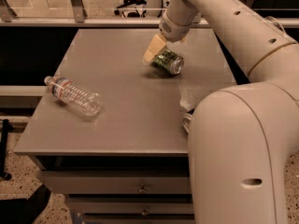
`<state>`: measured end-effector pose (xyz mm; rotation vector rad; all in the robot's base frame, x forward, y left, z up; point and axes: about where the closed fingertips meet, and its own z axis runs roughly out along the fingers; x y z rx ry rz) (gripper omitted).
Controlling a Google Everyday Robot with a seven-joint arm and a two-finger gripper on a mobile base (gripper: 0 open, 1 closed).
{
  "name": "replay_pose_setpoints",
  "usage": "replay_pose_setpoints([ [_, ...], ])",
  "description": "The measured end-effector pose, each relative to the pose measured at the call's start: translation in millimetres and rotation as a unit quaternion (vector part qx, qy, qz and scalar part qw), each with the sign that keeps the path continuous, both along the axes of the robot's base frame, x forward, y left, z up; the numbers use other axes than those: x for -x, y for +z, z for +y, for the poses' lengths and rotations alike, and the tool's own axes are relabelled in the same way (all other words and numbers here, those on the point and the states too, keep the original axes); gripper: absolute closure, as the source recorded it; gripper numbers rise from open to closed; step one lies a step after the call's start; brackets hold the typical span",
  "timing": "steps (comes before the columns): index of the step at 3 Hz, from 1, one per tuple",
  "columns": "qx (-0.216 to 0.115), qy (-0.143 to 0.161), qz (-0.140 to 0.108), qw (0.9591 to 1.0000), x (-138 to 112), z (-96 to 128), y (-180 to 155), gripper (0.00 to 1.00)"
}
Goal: Place green can upright
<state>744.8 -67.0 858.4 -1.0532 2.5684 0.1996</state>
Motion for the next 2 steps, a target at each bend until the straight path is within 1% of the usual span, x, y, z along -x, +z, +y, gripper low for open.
replay_pose_setpoints([
  [1, 0.018, -0.015, 0.01, 0.9997, -4.7, 6.8, -8.7, 0.03],
  [2, 0.033, -0.023, 0.014, 0.9991, -5.9, 6.8, -13.7, 0.25],
])
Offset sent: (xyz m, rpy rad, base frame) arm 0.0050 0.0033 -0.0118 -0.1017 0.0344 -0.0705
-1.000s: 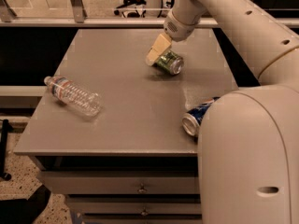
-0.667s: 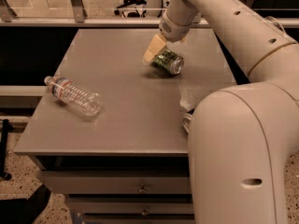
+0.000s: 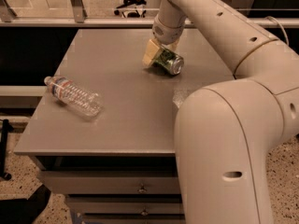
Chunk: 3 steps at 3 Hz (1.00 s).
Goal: Place green can upright
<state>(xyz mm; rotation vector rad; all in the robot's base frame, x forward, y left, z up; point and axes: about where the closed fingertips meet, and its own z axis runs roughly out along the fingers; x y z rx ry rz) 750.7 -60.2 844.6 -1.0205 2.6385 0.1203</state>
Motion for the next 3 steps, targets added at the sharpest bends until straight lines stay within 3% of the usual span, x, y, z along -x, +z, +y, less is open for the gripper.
replay_pose_setpoints([
  [1, 0.008, -0.003, -0.004, 1.0, -2, 0, 0, 0.49],
  [2, -0.006, 0.001, -0.019, 0.9998, -2, -2, 9, 0.72],
  [3, -0.052, 0.022, -0.059, 0.9966, -3, -4, 33, 0.95],
])
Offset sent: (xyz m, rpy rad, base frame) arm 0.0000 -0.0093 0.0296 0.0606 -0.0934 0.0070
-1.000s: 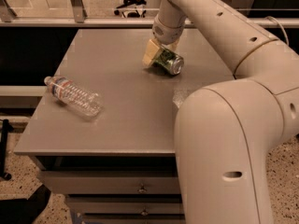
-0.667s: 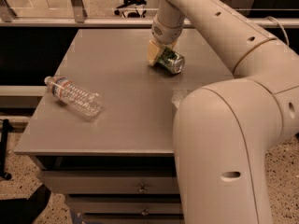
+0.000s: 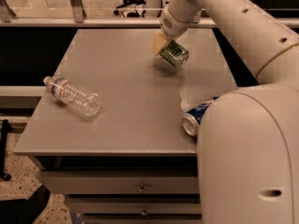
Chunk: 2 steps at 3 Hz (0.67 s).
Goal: Place green can upright
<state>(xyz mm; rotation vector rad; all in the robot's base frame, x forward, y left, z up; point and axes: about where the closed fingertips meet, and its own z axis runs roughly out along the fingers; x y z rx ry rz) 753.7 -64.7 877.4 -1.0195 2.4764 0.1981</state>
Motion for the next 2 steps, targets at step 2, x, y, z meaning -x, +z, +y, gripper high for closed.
replay_pose_setpoints([
  [2, -0.142, 0.084, -0.12, 0.979, 2, -11, 47, 1.0],
])
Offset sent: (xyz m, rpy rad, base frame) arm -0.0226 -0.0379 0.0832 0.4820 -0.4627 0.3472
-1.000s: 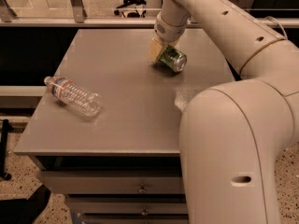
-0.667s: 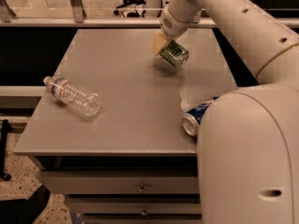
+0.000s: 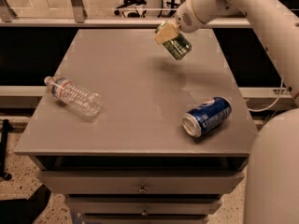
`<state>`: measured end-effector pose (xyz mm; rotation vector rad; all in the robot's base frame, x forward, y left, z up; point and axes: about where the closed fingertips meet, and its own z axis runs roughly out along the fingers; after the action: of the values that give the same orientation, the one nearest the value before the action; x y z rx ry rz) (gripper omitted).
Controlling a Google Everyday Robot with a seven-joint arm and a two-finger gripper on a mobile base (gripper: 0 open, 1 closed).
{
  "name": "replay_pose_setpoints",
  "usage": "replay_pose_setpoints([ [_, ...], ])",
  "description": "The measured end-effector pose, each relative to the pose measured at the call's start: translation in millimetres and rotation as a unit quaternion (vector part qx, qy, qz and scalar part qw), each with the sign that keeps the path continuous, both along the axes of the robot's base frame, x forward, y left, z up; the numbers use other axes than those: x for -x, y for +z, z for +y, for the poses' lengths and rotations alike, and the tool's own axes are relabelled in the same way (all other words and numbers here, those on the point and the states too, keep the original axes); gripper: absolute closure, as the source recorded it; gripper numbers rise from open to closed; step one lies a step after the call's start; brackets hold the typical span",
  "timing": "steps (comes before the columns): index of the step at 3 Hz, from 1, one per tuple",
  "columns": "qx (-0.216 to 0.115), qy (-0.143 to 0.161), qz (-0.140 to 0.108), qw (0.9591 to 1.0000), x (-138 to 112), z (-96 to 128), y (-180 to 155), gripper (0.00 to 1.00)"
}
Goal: Place green can upright
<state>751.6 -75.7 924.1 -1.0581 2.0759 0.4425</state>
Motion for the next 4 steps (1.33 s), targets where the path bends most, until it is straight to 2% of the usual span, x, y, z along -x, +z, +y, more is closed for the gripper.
replay_pose_setpoints([
  [1, -0.1, 0.053, -0.077, 0.9906, 13, -21, 14, 1.0],
  [2, -0.146, 0.096, -0.13, 0.9759, 25, -32, 20, 1.0],
  [3, -0.201, 0.136, -0.182, 0.9528, 36, -49, 17, 1.0],
  [4, -0.274, 0.159, -0.217, 0.9233, 46, -65, 6, 1.0],
])
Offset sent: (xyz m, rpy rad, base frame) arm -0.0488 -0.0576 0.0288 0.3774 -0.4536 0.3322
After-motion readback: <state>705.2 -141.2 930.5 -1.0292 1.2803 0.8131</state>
